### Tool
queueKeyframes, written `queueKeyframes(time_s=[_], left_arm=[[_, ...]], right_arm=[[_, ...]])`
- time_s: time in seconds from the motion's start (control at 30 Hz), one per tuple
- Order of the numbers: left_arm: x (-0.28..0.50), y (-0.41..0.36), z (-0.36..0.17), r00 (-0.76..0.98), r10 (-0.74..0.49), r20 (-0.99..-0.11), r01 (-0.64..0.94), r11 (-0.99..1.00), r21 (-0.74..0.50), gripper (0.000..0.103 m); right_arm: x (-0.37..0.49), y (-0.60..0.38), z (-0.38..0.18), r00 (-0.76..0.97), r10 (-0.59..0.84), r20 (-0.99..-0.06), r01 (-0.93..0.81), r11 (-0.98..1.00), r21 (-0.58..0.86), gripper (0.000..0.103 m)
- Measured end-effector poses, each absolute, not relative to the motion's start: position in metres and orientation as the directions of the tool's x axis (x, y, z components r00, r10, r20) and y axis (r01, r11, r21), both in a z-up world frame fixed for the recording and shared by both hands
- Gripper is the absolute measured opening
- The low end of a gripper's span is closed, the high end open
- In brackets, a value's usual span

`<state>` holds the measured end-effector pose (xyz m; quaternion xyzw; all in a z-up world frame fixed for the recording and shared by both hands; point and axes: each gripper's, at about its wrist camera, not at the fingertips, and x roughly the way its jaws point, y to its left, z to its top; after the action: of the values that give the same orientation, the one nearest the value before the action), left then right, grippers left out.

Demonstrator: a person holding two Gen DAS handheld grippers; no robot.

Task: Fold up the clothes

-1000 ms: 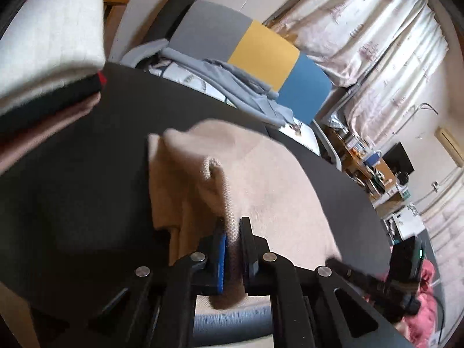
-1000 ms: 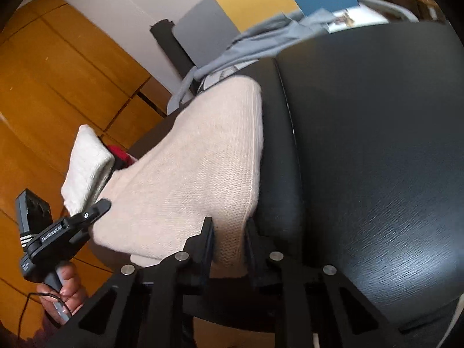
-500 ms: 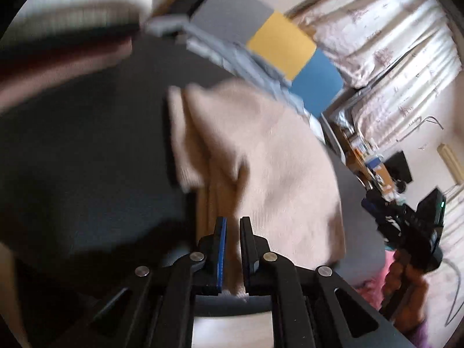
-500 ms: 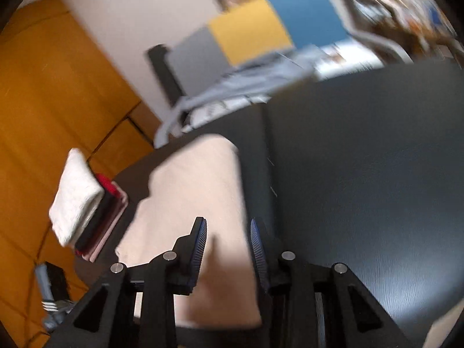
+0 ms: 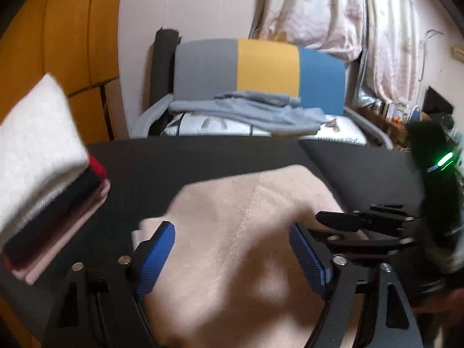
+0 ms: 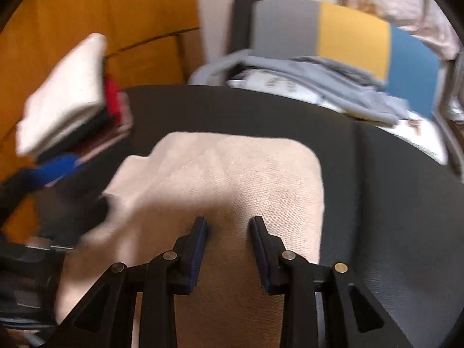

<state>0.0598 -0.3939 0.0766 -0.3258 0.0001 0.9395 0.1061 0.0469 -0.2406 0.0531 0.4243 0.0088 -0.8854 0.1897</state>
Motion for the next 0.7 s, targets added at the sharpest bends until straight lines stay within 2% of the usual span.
queueKeyframes(time_s=[0.1,0.2,0.27,0.33,0.4,0.47,0.63,0.7], left_arm=[[0.052,-0.422,0.049,-0.711,0.174,-0.681,-0.099,-0.984,-0.149,0.081],[0.05,-0.453,0.022,-0.658,0.172,-0.733,-0.006,-0.975,-0.224,0.081],[0.058,-0.465,0.015,-0.668,0.174,-0.723,-0.007,-0.974,-0.227,0.082],[0.065,-0.465,0.014,-0.681,0.129,-0.721,-0.016,-0.987,-0.161,0.082],[0.065,-0.466,0.012,-0.683,0.115,-0.721,-0.013,-0.989,-0.144,0.082],[0.069,-0.473,0.006,-0.678,0.119,-0.726,-0.001,-0.987,-0.162,0.084],[0.064,-0.483,0.004,-0.667,0.116,-0.736,0.038,-0.981,-0.189,0.088],[0.065,-0.497,0.009,-0.649,0.144,-0.747,0.063,-0.968,-0.242,0.088]], right_arm=[[0.05,-0.229,0.045,-0.527,-0.447,-0.722,0.353,-0.889,0.293,0.031],[0.051,-0.219,0.048,-0.526,-0.46,-0.715,0.322,-0.886,0.333,0.028],[0.053,-0.208,0.061,-0.546,-0.483,-0.685,0.285,-0.875,0.39,0.027],[0.055,-0.204,0.072,-0.577,-0.487,-0.656,0.279,-0.872,0.402,0.027],[0.055,-0.202,0.082,-0.599,-0.493,-0.631,0.28,-0.867,0.413,0.029],[0.044,-0.22,0.081,-0.544,-0.525,-0.654,0.333,-0.851,0.406,0.025],[0.028,-0.259,0.066,-0.472,-0.498,-0.727,0.367,-0.861,0.352,0.025],[0.027,-0.254,0.069,-0.458,-0.533,-0.712,0.354,-0.844,0.404,0.025]])
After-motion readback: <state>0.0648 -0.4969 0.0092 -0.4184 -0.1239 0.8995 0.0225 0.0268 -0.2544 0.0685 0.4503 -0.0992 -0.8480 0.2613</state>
